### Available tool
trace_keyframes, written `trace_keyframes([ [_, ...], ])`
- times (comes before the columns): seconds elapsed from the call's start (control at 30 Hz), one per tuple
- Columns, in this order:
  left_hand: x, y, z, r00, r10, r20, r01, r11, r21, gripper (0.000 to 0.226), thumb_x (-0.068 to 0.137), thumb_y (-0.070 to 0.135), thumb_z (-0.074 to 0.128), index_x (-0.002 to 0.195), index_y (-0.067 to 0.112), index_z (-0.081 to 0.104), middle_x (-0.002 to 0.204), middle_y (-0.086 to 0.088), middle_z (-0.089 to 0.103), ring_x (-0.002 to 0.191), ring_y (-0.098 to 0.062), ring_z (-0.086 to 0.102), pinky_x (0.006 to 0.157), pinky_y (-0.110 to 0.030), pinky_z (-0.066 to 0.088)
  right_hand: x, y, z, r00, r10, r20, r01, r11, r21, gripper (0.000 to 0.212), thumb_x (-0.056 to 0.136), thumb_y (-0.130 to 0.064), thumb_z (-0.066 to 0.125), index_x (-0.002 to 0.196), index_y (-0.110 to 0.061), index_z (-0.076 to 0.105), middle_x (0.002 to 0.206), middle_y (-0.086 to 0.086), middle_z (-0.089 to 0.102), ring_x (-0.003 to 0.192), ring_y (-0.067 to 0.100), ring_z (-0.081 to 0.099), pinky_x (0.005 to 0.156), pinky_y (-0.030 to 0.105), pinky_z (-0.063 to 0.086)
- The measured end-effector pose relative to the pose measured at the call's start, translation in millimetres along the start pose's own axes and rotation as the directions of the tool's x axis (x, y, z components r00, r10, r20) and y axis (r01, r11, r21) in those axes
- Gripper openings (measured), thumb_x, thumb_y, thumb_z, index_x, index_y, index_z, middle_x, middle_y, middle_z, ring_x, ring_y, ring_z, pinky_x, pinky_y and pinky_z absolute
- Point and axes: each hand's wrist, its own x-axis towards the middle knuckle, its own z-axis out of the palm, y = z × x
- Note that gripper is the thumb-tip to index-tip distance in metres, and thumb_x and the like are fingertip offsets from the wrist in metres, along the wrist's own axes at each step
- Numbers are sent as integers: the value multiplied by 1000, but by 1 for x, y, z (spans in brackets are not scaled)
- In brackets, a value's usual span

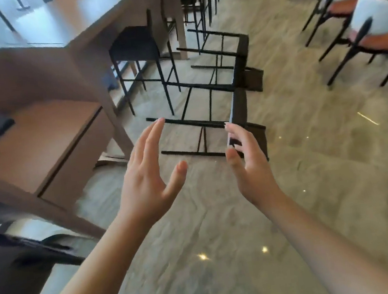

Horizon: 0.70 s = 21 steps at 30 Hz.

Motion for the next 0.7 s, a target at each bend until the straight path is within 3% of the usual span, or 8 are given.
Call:
trace_keyframes([
  [0.13,38,49,72,994,59,90,-53,996,-70,74,94,57,41,156,19,28,158,-1,36,146,-10,31,116,-32,28,8,39,-80,991,45,-122,-46,999,-3,72,87,-78,30,143,-33,37,144,-14,44,134,0,40,110,37,38],
  [0.23,61,73,113,986,91,141,-76,991,-109,73,94,54,43,155,17,30,157,3,36,146,-8,31,117,-24,25,13,61,-122,983,80,-167,-81,997,0,70,87,-77,31,141,-34,38,143,-15,45,133,-4,40,109,29,36],
  [0.43,121,95,195,954,184,235,-151,976,-154,72,94,55,43,156,21,26,152,16,29,141,15,18,113,-6,16,42,113,-182,952,143,-270,-150,989,-3,83,82,-82,31,141,-24,41,141,-7,47,132,1,43,108,29,38],
  [0.6,193,101,273,934,240,264,-182,958,-223,75,93,54,45,155,14,30,154,8,34,144,-4,30,115,-17,23,93,166,-232,936,153,-316,-186,980,-76,76,87,-76,32,142,-25,39,140,-14,45,133,1,42,110,37,38],
  [0.7,238,111,314,924,251,288,-177,950,-259,76,93,55,45,154,12,32,155,4,35,145,-8,31,116,-20,25,130,192,-262,928,149,-341,-198,974,-111,70,90,-73,33,143,-28,39,141,-16,45,134,3,42,109,39,39],
])
